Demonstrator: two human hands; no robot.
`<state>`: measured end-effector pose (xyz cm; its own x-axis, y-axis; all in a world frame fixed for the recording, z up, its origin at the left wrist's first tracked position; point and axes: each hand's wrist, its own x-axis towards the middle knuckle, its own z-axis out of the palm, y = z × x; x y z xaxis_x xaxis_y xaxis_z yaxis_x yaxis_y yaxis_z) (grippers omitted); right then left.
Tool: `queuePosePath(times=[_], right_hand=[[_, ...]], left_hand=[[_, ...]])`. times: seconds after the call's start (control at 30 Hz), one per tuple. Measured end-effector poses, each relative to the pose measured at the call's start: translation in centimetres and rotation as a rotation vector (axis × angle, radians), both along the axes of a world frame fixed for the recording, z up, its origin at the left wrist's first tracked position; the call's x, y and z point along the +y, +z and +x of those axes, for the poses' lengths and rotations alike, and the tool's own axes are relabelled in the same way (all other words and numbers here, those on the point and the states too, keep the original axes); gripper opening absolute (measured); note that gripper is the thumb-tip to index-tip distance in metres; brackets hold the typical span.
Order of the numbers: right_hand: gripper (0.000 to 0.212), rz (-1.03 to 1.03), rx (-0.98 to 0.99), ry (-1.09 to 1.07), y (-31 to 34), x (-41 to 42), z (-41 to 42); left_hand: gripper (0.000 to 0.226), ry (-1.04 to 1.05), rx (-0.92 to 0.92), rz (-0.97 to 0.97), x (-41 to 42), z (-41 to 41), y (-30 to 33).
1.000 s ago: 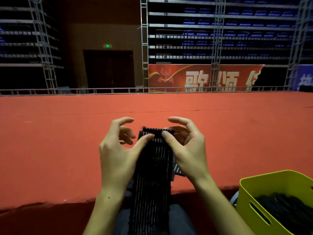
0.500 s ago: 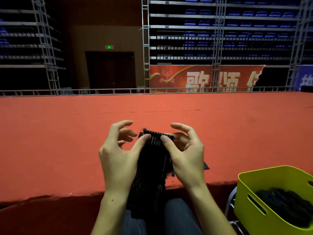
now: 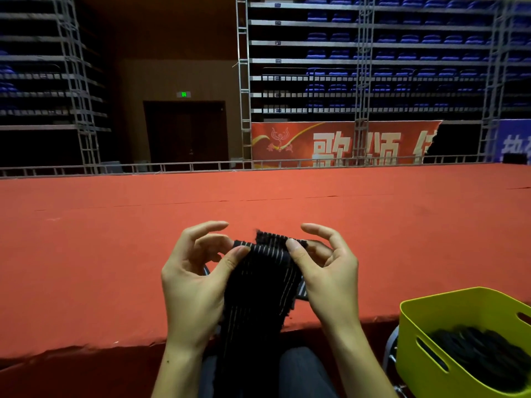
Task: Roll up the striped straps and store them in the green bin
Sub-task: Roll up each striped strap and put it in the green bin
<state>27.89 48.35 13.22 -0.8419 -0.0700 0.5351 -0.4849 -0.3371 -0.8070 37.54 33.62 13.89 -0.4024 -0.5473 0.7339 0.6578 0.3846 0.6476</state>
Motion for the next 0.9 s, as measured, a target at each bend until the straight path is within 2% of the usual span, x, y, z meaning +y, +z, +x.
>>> queuePosePath(times=[0.13,0.3,0.4,0.63,0.77,0.83,0.9], right_hand=[[0.028,-0.002,-0.017,-0.053,-0.1,0.0,-0.3],[0.026,0.020,-0.040,0.123,-0.2,0.0,0.2],[0.024,0.007,-0.031,0.213,0.1,0.1,0.6],[0.036,0.028,0.016,0.265,0.4,0.2,1.0],[0.035,0.021,0.026,0.196,0.7,0.3,0.9],[0.034,0.017,0.004,0.193,0.6,0.5,0.6],[0.034,0.031,-0.013,0.206,0.5,0.6,0.4]], left_hand=[[0.040,-0.004,0.089,0.006,0.1,0.4,0.3],[0.039,0.028,0.089,-0.027,0.0,-0.6,-0.1],[0.036,0.071,0.080,0.020,-0.3,-1.2,-0.4],[0.033,0.090,0.049,0.088,-0.2,-1.3,0.0],[0.048,0.012,-0.018,0.101,-0.4,-0.7,0.4],[0.062,-0.066,-0.059,0.009,-0.5,-0.4,0.4],[0.066,-0.093,-0.075,-0.109,-0.8,-0.2,0.3]])
